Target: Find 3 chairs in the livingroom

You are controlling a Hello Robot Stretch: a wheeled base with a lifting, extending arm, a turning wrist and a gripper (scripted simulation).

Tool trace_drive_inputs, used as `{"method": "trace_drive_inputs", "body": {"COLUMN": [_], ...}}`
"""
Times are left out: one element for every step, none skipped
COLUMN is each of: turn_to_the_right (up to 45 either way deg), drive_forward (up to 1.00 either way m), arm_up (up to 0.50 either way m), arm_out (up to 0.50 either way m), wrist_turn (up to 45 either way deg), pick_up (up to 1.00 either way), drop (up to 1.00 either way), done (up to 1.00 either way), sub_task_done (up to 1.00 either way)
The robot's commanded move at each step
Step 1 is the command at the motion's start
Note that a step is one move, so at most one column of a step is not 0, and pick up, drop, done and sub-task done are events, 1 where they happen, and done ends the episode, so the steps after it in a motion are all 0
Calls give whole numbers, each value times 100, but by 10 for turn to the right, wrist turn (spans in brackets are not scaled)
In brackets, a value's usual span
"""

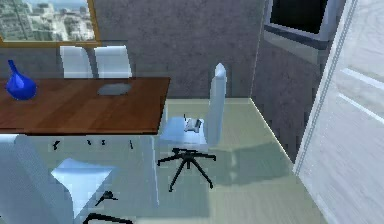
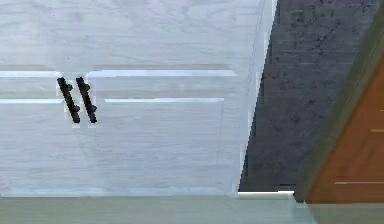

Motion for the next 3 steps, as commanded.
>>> {"method": "trace_drive_inputs", "body": {"turn_to_the_right": [0,0,-450], "drive_forward": [40,0,0], "arm_up": [0,0,0], "arm_out": [0,0,0], "wrist_turn": [0,0,0], "pick_up": [0,0,0], "drop": [0,0,0], "done": [0,0,0], "sub_task_done": [0,100,0]}}
